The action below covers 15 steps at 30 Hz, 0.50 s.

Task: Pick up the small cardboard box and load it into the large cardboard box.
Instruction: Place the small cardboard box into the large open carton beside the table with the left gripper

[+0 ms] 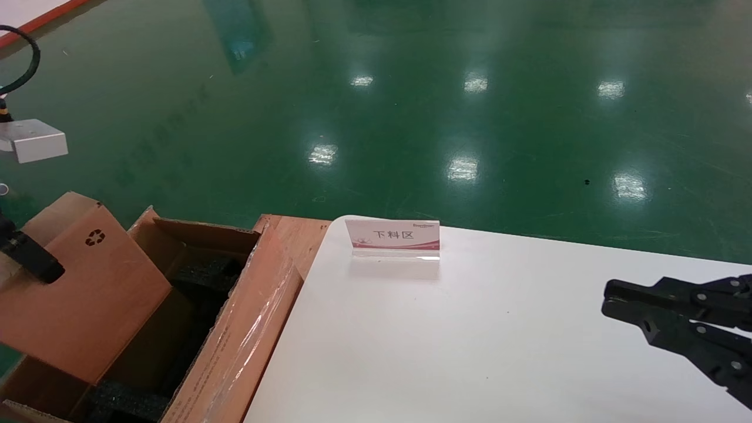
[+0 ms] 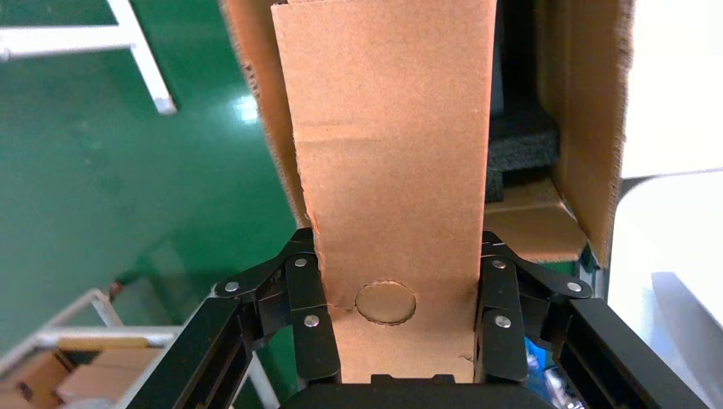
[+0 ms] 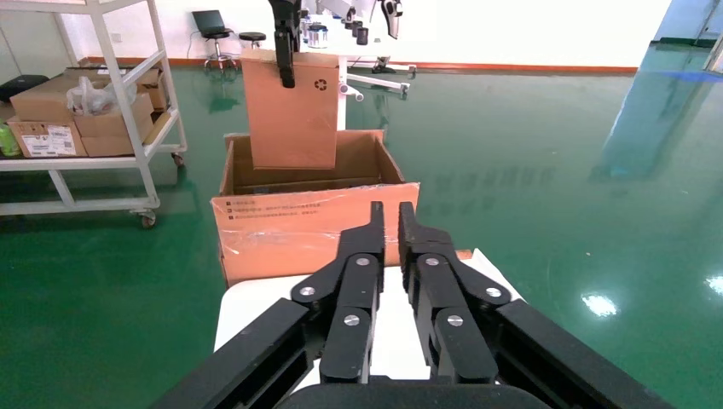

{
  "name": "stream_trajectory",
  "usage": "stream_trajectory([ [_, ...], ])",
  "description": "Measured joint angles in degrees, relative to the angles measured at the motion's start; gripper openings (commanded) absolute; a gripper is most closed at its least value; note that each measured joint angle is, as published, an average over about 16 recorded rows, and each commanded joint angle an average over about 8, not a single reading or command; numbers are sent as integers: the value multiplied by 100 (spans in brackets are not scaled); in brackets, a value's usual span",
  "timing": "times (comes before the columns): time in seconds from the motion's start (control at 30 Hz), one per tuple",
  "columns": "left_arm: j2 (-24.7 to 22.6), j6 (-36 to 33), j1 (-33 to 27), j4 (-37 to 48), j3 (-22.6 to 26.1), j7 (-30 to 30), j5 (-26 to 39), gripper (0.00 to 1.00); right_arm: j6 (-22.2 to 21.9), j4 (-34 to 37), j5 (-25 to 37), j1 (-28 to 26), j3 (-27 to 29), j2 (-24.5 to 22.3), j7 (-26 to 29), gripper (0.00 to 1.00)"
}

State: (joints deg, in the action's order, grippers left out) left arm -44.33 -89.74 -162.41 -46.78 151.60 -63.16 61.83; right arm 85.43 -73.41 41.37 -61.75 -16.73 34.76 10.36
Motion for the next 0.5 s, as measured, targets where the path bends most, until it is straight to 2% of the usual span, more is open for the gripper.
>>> stream_trajectory([
  [0.17,67,238,153,30,176,-110,-182,0,-1,0,-1,0,-2,-1,-1,100],
  [0.5,301,773,536,-90,196,-361,-265,0,-2,0,-3,-1,-5,-2,-3,100],
])
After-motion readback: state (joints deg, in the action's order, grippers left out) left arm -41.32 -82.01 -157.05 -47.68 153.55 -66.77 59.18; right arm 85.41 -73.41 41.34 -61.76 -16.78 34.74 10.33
